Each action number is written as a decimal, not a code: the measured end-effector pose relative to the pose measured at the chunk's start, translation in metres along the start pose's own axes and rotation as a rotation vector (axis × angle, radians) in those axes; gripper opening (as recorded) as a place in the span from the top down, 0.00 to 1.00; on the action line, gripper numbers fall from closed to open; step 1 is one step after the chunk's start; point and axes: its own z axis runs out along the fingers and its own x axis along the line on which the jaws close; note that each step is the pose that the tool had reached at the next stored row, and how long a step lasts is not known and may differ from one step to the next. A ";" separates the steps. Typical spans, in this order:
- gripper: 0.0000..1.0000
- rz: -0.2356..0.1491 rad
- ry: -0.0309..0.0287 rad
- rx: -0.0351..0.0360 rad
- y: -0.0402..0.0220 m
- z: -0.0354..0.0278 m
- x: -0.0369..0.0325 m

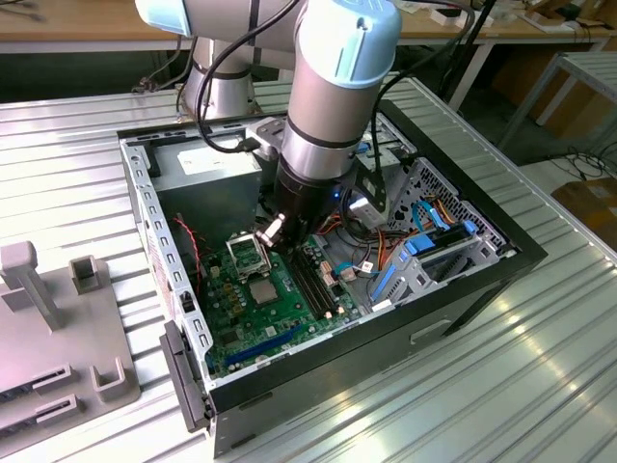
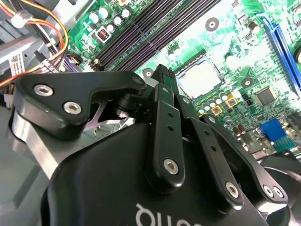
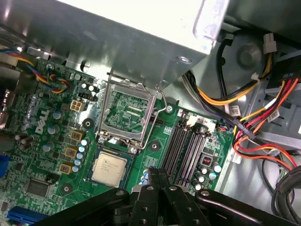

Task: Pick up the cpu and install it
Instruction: 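Close the cpu cover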

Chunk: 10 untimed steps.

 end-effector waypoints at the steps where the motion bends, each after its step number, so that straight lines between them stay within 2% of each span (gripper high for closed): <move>1: 0.89 -0.017 0.0000 -0.0004 0.0000 0.0000 0.0000; 10: 0.89 -0.194 0.0004 -0.0040 0.0000 0.0004 -0.0001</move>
